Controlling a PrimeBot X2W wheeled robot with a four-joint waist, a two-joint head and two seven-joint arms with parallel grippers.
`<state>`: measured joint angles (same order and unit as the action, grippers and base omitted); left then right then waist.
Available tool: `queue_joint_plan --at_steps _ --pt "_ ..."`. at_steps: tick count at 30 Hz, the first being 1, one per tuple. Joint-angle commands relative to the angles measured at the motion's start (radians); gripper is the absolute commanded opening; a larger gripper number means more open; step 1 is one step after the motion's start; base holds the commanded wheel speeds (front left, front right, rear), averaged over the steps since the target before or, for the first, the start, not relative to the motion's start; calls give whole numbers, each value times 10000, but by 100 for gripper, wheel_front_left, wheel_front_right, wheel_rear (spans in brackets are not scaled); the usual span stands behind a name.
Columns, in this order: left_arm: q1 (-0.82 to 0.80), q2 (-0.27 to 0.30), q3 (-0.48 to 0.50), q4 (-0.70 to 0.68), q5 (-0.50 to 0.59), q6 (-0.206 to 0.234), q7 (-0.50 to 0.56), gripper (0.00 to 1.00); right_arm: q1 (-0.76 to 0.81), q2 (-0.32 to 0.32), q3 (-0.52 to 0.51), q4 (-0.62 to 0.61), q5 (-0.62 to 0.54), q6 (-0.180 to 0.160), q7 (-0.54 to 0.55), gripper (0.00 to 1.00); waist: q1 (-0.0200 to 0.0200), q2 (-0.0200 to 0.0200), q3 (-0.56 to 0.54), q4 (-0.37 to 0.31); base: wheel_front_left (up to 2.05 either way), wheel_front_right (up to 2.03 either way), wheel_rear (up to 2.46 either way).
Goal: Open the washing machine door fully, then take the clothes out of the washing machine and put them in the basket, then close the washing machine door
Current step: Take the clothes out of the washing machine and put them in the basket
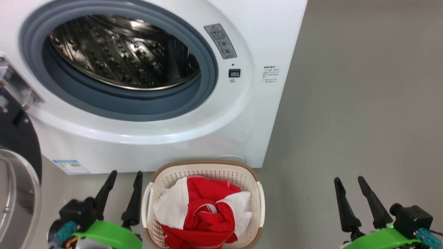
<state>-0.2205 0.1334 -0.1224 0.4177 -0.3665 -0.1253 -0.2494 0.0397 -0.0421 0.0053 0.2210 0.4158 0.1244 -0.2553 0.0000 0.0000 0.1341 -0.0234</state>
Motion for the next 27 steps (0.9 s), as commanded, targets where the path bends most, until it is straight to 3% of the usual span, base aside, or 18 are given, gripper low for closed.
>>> queue_joint_plan --at_steps 1,16,27 --pt "212 137 526 -512 206 -54 -124 100 61 -81 161 -270 -145 63 -65 100 0 0 -258 53 0 0 0" --pt "2124 -246 1477 -2419 898 -54 -124 100 631 -81 -35 -477 -184 63 -65 100 0 0 -587 -29 0 0 0" --pt "2265 -382 1572 -2636 999 -54 -124 100 641 -81 -106 -516 -208 63 -65 100 0 0 -503 -57 0 0 0"
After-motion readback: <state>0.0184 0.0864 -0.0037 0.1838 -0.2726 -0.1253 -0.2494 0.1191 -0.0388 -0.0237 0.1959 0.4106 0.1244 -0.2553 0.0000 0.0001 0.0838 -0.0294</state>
